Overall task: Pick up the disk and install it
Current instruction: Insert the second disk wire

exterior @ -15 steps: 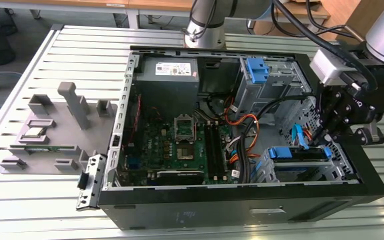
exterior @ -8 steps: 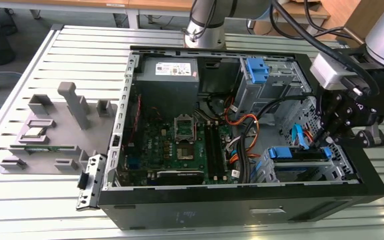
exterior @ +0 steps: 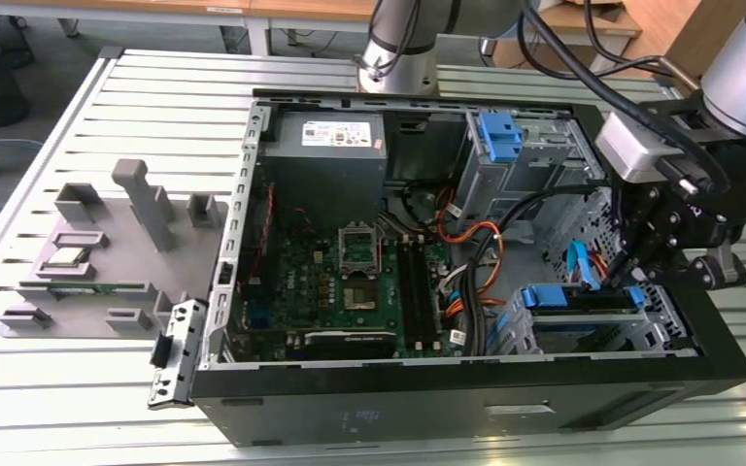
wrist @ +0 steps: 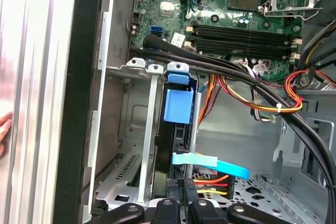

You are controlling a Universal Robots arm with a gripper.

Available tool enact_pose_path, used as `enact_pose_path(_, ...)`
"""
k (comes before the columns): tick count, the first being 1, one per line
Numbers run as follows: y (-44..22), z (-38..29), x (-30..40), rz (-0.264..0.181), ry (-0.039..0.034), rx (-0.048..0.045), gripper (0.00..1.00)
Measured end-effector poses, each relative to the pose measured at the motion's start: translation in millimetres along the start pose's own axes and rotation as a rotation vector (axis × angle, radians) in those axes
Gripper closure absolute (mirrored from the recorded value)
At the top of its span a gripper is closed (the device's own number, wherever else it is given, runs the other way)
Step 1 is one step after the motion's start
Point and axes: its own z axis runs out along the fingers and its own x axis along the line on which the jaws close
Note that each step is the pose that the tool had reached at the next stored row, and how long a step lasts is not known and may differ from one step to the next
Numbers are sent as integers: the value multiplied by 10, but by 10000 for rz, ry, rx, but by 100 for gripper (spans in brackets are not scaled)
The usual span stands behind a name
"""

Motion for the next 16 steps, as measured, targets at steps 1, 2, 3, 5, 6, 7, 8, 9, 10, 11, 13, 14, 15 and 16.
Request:
enact_pose_path(1,11,0,-1,-15,1,13,84)
enact_pose_path(2,24,-1,-3,-26,4,24,84)
enact_pose_path(3,36,-1,-3,-37,5,39,84)
enact_pose_path(5,50,-1,0,-53,11,81,84)
enact_pose_path(6,54,-2,1,-60,15,104,84)
enact_pose_path(7,57,-2,4,-67,20,129,84)
enact_pose_path(8,61,-2,5,-74,24,158,84)
enact_pose_path(9,64,-2,5,-77,26,185,84)
enact_pose_path(10,66,-2,5,-79,28,203,84)
enact_pose_path(11,68,-2,5,-78,30,222,84)
enact_pose_path(13,71,-3,4,-77,36,269,84)
enact_pose_path(14,71,-2,4,-76,38,291,84)
enact_pose_path(15,72,-2,4,-75,41,320,84)
enact_pose_path(16,75,-3,4,-74,46,358,84)
